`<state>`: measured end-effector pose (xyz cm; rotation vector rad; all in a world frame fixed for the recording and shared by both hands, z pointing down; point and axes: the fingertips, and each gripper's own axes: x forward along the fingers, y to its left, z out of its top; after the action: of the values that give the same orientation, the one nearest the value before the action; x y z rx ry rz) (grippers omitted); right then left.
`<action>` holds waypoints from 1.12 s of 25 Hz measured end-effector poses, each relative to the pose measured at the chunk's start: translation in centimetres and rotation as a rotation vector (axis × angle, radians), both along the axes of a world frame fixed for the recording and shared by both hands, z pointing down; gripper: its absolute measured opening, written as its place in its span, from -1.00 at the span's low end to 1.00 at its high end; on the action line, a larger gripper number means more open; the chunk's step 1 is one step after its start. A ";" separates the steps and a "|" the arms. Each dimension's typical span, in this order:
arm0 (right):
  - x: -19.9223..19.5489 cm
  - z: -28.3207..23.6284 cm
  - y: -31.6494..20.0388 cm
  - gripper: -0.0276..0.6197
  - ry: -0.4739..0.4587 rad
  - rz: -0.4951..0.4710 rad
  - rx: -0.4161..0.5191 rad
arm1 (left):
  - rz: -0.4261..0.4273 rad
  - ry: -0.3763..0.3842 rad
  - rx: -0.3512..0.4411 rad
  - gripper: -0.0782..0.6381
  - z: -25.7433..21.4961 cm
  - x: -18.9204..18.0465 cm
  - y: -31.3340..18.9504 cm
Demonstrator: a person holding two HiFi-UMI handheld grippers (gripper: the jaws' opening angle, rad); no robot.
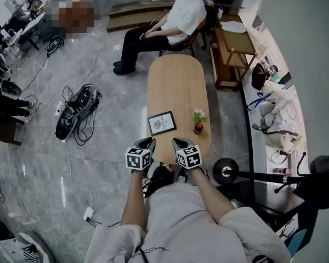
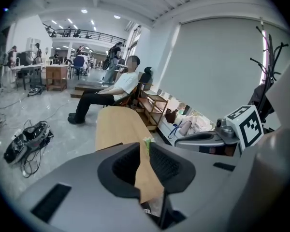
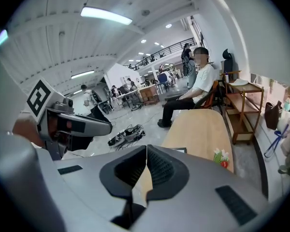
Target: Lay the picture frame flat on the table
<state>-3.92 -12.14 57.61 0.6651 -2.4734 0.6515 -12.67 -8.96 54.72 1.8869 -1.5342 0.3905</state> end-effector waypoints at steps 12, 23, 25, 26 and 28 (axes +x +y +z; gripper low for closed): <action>1.1 -0.3 -0.4 -0.81 -0.087 0.019 -0.084 | -0.020 0.078 0.015 -0.72 1.3 1.9 -0.1; 2.3 0.2 -1.1 -0.81 -0.089 0.081 -0.082 | -0.010 0.048 0.029 -0.72 1.4 3.0 0.8; 2.1 0.4 -0.8 -0.81 -0.085 0.068 -0.079 | -0.024 0.029 0.040 -0.72 1.4 2.6 1.0; 1.9 0.4 -0.8 -0.81 -0.083 0.061 -0.078 | -0.035 0.025 0.046 -0.72 1.4 2.5 1.0; 1.9 0.4 -0.6 -0.81 -0.084 0.052 -0.079 | -0.060 0.031 0.055 -0.72 1.4 2.4 1.3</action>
<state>-2.00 -12.69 58.05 0.6870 -2.4993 0.8084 -10.26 -7.63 56.13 1.8748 -1.5921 0.2940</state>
